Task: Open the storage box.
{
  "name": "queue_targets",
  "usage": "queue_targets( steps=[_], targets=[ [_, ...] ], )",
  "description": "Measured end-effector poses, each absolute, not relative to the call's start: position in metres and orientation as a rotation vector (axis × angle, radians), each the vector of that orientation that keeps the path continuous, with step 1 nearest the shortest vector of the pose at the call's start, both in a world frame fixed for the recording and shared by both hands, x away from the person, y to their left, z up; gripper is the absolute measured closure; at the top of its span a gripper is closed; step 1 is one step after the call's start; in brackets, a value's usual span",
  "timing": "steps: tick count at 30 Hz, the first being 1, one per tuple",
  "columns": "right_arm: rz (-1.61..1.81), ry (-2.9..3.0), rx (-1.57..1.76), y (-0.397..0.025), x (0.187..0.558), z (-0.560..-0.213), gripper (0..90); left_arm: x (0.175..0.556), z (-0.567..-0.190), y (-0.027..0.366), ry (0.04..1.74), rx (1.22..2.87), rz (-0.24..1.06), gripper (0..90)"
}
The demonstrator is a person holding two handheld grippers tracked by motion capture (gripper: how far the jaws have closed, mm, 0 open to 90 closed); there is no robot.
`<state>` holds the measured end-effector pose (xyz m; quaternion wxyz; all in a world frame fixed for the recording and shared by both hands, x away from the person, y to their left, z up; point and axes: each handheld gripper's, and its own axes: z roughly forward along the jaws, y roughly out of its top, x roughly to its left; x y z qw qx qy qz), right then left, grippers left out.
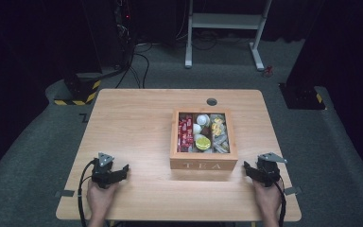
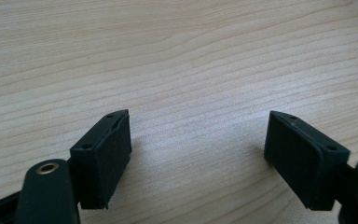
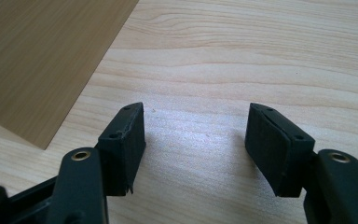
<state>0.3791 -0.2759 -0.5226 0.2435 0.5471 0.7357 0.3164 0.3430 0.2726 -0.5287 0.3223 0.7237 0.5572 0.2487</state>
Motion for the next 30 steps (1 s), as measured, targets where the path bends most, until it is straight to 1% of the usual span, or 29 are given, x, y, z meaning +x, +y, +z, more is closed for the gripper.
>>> queue_targets(
  steps=[4,10,15,30],
  targets=[
    [0.863,2.003,1.502,-0.276,0.378,-0.523,38.9,0.343,-0.529,0.273,1.463,1.900,0.652,23.0],
    [0.855,1.978,1.518,-0.277,0.376,-0.522,43.4,0.343,-0.529,0.273,1.463,1.898,0.655,23.0],
    [0.855,1.966,1.506,-0.278,0.375,-0.522,44.7,0.343,-0.529,0.273,1.463,1.898,0.655,23.0],
    [0.880,1.958,1.515,-0.282,0.365,-0.522,45.2,0.343,-0.529,0.273,1.464,1.899,0.654,23.1]
  ],
)
